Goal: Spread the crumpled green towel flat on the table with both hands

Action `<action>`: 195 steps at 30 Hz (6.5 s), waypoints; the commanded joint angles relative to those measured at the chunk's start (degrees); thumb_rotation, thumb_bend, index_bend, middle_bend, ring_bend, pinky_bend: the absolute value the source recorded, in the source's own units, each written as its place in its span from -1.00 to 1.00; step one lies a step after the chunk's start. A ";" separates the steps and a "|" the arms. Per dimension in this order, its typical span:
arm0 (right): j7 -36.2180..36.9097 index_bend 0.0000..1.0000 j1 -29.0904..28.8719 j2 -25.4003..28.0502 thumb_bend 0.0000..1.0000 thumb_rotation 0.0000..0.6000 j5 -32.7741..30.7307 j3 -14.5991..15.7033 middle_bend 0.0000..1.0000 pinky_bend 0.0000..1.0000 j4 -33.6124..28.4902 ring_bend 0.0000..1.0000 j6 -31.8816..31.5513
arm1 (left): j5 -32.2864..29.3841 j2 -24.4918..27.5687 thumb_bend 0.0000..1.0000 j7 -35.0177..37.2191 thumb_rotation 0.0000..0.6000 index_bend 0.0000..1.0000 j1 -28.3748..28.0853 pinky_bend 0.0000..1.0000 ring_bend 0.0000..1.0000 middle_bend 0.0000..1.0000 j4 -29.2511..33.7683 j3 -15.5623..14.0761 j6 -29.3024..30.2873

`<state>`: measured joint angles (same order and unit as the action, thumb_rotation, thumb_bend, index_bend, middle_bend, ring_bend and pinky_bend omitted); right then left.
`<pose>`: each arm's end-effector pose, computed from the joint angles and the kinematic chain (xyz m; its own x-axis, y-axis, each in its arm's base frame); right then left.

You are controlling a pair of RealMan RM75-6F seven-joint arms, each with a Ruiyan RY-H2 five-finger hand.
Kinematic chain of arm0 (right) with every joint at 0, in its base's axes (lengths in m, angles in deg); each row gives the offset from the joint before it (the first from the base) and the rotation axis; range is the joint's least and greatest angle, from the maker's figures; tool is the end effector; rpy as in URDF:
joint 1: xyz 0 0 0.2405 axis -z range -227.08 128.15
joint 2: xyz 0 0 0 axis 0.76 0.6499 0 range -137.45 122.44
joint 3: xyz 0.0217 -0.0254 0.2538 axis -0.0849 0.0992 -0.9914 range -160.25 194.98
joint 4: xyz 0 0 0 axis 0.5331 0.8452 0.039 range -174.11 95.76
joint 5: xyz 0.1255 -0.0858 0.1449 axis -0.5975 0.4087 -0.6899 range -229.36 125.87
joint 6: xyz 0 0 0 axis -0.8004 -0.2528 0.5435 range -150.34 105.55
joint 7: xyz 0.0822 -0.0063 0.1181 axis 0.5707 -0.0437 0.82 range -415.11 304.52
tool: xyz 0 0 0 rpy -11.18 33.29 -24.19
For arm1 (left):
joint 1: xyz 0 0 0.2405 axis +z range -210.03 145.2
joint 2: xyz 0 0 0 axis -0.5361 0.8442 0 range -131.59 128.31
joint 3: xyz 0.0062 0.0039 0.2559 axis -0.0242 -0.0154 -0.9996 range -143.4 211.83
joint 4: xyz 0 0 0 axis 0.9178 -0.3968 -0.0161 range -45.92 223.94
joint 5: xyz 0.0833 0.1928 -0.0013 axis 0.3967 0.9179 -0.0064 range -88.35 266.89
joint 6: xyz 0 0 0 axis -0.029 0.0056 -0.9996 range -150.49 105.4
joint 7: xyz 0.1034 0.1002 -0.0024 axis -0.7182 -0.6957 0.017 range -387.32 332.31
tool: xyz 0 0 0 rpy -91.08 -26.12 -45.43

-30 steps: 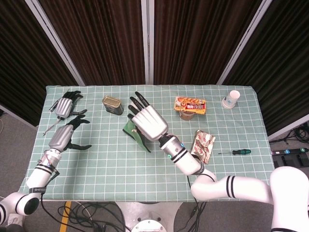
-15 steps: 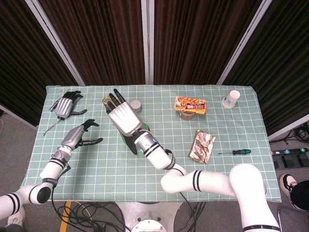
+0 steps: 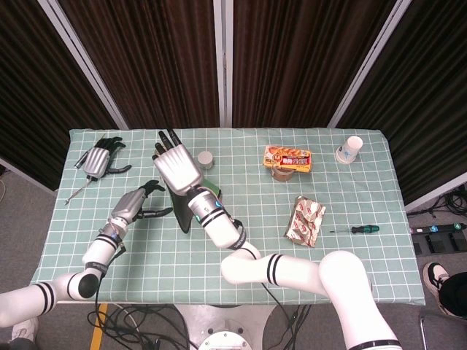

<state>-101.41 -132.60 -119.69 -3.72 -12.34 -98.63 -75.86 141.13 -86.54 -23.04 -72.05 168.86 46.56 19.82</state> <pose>0.1343 -0.4023 -0.0719 0.5342 0.1448 0.8329 -0.6468 -0.5644 0.5130 -0.2148 0.3582 -0.0031 -0.0125 0.4753 0.8797 0.9995 0.0329 -0.0036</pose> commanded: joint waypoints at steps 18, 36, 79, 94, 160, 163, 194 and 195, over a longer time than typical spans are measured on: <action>3.14 0.55 -2.34 -1.01 0.03 1.00 -0.61 0.20 -0.46 -1.00 3.11 -0.85 0.95 | -4.03 -0.30 -1.00 -4.78 -0.15 -0.36 -0.62 -0.47 -0.68 -0.65 4.69 0.27 3.04; 4.92 0.55 -1.77 0.57 0.03 1.00 -0.38 0.02 -0.47 -1.00 0.20 -0.85 -0.74 | -11.67 -4.78 -1.00 -13.49 -0.02 -0.36 -3.65 -0.46 -0.68 -0.65 2.29 -0.87 6.03; 5.15 0.54 3.64 7.96 0.03 1.00 -1.30 3.49 -0.47 -1.00 -12.22 -0.87 -4.11 | -9.18 -4.81 -0.11 -11.25 0.49 0.14 1.01 -0.46 -0.66 -0.53 0.91 -1.48 6.55; 12.93 0.54 10.75 15.37 0.03 1.00 0.74 4.39 -0.47 -1.00 -24.10 -0.88 -5.55 | 1.92 2.12 0.15 -4.63 0.88 0.47 5.93 -0.46 -0.58 -0.30 6.16 -1.04 11.84; 49.41 0.56 30.62 18.51 0.04 1.00 35.65 26.78 -0.43 -1.00 -19.17 -0.90 3.07 | 19.34 11.20 -1.00 -13.73 -0.17 -0.47 2.86 -0.48 -0.60 -0.54 12.87 -13.61 3.58; 48.43 0.57 31.27 18.58 0.04 1.00 36.35 27.84 -0.43 -1.00 -19.42 -0.90 3.10 | 18.95 12.36 -1.00 -15.30 -0.18 -0.47 2.72 -0.48 -0.60 -0.54 14.37 -13.76 3.73; 29.61 -0.98 41.35 28.55 -1.00 0.69 33.88 31.87 -0.98 -1.00 -31.07 -1.00 -3.07 | 16.33 11.48 -1.00 -14.42 0.70 -0.48 6.97 -0.49 -0.60 -0.54 11.67 -11.27 12.85; 29.20 -0.94 42.83 29.56 -1.00 0.83 33.45 31.35 -0.95 -1.00 -31.78 -1.00 -5.72 | 15.99 11.22 -1.00 -14.42 0.95 -0.48 7.92 -0.49 -0.60 -0.54 11.36 -10.79 14.91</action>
<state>-71.26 -92.94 -92.74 30.62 20.33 -128.02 -76.28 157.38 -75.02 -37.93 -65.88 180.83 34.85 31.52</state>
